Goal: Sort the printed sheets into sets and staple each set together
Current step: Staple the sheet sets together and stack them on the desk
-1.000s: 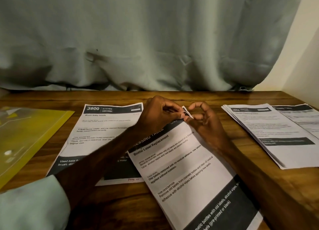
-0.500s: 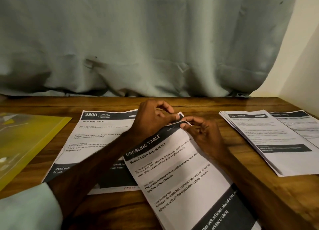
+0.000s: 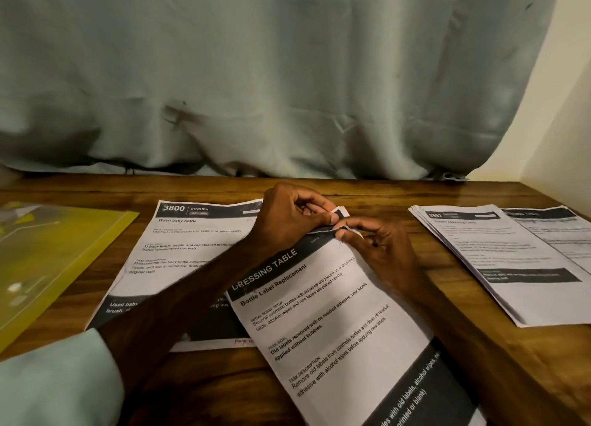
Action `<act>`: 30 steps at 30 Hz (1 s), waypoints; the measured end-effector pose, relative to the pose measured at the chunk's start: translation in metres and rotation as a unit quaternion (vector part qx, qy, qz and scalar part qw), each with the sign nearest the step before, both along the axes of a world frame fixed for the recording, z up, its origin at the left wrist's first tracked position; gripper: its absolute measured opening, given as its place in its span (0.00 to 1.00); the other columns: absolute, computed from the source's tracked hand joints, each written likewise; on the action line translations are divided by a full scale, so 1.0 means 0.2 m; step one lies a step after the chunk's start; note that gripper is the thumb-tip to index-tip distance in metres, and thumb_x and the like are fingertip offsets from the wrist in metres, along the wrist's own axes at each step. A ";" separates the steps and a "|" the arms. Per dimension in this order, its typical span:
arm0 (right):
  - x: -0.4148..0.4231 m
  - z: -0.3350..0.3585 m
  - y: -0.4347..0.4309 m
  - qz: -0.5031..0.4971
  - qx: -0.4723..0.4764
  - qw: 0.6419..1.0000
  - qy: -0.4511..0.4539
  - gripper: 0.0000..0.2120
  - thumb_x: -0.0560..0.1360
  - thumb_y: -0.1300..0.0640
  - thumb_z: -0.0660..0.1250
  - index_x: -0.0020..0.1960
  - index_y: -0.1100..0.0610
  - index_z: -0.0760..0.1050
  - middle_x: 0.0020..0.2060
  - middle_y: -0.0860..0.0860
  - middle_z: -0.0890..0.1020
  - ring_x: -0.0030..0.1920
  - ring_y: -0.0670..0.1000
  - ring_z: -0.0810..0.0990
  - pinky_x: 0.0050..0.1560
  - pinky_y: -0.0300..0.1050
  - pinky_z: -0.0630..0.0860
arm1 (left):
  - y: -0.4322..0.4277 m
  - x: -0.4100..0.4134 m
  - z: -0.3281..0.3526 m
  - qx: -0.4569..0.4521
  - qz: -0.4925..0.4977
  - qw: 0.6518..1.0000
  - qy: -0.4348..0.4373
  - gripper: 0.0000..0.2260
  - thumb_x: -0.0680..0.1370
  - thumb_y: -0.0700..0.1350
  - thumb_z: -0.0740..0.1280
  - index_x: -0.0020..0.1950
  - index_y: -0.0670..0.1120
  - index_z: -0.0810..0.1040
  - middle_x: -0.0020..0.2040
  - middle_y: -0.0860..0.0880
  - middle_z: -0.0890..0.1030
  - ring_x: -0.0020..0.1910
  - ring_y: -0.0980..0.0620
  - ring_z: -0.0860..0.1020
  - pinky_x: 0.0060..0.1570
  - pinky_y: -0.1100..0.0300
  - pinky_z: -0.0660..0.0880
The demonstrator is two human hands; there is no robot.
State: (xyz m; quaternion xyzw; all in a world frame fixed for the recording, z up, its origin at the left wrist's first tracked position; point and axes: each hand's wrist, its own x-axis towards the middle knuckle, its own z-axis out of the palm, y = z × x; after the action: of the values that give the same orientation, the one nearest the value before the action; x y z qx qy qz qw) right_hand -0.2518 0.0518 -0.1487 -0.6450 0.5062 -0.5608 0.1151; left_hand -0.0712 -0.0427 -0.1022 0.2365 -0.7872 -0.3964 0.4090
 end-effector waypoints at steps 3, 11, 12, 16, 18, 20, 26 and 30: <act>0.01 0.01 0.00 0.013 0.004 1.000 -0.020 0.05 0.77 0.63 0.72 0.51 0.59 0.86 0.44 0.50 0.88 0.42 0.46 0.84 0.46 0.41 0.78 | 0.00 -0.01 0.00 -0.035 0.009 0.999 0.001 0.08 0.70 0.38 0.81 0.48 0.42 0.86 0.39 0.50 0.87 0.37 0.53 0.86 0.43 0.59 0.84; 0.01 0.02 0.01 0.018 0.005 1.000 -0.024 0.05 0.77 0.62 0.72 0.52 0.59 0.86 0.45 0.50 0.88 0.46 0.49 0.85 0.50 0.45 0.80 | 0.00 -0.02 -0.03 -0.084 0.045 0.995 0.003 0.06 0.70 0.41 0.81 0.43 0.45 0.87 0.35 0.52 0.85 0.31 0.58 0.82 0.34 0.63 0.79; 0.01 0.02 0.01 0.019 0.008 1.000 -0.022 0.06 0.77 0.62 0.72 0.52 0.59 0.86 0.45 0.50 0.88 0.46 0.52 0.86 0.49 0.47 0.81 | 0.00 -0.02 -0.03 -0.098 0.049 0.994 -0.003 0.05 0.71 0.42 0.81 0.43 0.46 0.87 0.35 0.53 0.85 0.30 0.59 0.79 0.33 0.65 0.76; 0.00 0.01 0.01 0.020 0.010 1.000 -0.022 0.06 0.78 0.56 0.72 0.53 0.56 0.86 0.44 0.54 0.87 0.42 0.72 0.81 0.44 0.67 0.78 | 0.00 -0.02 -0.04 -0.204 0.075 0.975 -0.036 0.04 0.72 0.47 0.79 0.43 0.50 0.86 0.40 0.56 0.84 0.41 0.59 0.78 0.39 0.63 0.72; 0.00 0.01 0.01 0.017 0.005 1.000 -0.012 0.09 0.77 0.47 0.72 0.52 0.49 0.86 0.43 0.53 0.87 0.39 0.75 0.78 0.41 0.70 0.77 | -0.01 -0.01 -0.04 -0.248 0.081 0.964 -0.049 0.04 0.72 0.48 0.79 0.43 0.51 0.86 0.43 0.56 0.83 0.45 0.61 0.74 0.43 0.61 0.71; 0.00 0.02 0.02 0.006 0.011 1.000 0.008 0.09 0.76 0.42 0.72 0.52 0.44 0.86 0.42 0.52 0.87 0.37 0.73 0.79 0.40 0.68 0.78 | -0.01 -0.01 -0.04 -0.272 0.075 0.958 -0.051 0.03 0.72 0.46 0.79 0.43 0.50 0.86 0.43 0.57 0.83 0.44 0.65 0.72 0.44 0.66 0.68; 0.00 0.03 0.03 0.000 0.034 0.999 0.011 0.07 0.76 0.60 0.74 0.50 0.49 0.86 0.32 0.40 0.84 0.26 0.44 0.71 0.29 0.40 0.69 | -0.02 -0.01 -0.04 -0.195 0.027 0.980 -0.025 0.05 0.73 0.41 0.79 0.47 0.46 0.87 0.38 0.59 0.83 0.36 0.66 0.80 0.37 0.73 0.69; 0.02 0.04 0.04 0.016 0.043 0.999 -0.029 0.06 0.76 0.65 0.73 0.52 0.60 0.85 0.38 0.42 0.87 0.34 0.43 0.84 0.40 0.35 0.78 | -0.02 -0.02 -0.03 -0.164 0.021 0.986 -0.031 0.08 0.75 0.42 0.77 0.54 0.45 0.88 0.44 0.54 0.87 0.34 0.71 0.78 0.36 0.78 0.67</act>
State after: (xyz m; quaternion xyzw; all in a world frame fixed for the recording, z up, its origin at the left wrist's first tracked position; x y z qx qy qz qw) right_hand -0.2483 0.0600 -0.1404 -0.6308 0.5156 -0.5554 0.1666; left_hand -0.0747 -0.0475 -0.1090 0.1950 -0.8488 -0.2453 0.4258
